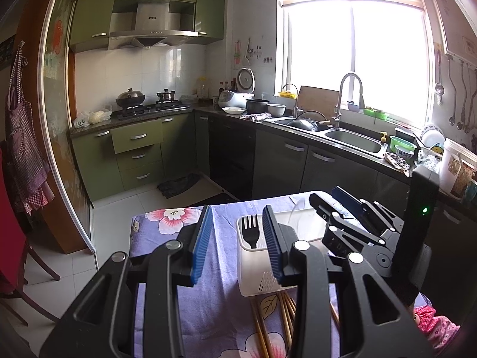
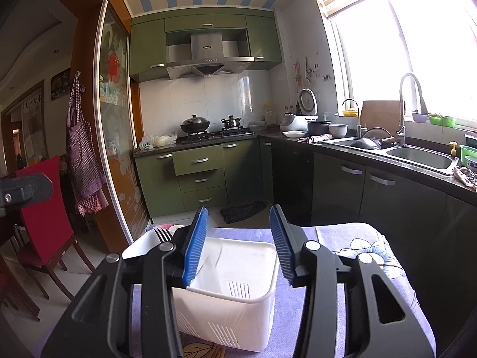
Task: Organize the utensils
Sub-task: 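Lower the clear spoon into the white holder and open the right gripper, then grasp a wooden chopstick from the row with the left gripper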
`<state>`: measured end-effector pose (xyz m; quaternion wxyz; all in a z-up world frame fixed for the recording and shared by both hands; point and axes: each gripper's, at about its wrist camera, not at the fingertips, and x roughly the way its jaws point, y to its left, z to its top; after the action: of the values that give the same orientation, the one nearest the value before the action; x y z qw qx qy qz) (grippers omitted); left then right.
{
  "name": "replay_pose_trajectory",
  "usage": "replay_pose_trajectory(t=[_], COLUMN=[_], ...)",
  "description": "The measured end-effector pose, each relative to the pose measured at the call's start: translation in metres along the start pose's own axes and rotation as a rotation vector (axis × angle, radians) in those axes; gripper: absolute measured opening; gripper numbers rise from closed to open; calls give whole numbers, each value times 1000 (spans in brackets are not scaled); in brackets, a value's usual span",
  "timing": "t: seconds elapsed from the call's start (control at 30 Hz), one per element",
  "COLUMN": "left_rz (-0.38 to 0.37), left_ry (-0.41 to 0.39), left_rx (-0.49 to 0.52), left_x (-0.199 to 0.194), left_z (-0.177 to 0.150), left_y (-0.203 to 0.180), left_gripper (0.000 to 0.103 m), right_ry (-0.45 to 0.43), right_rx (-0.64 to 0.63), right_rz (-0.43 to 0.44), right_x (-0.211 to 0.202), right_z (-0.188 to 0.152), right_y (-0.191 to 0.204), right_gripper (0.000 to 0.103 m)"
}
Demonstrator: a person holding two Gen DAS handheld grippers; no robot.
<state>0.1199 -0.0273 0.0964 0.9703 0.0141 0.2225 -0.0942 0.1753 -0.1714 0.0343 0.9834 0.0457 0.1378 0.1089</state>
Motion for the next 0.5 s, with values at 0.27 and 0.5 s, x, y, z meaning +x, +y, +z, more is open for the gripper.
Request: replay_pose_trajectory(t=[0.27, 0.5], left_rz=[18, 6], left_ry=[145, 453], left_rx=[12, -21], left_x=[16, 67], left_z=[-22, -81], left_y=[-2, -1], left_gripper=[34, 34], right_ry=[82, 286], right_rx=[32, 93], right_rz=[-5, 5], right_x=[-60, -76], right_z=[8, -21], right_y=[-16, -45], right_gripper=[43, 43])
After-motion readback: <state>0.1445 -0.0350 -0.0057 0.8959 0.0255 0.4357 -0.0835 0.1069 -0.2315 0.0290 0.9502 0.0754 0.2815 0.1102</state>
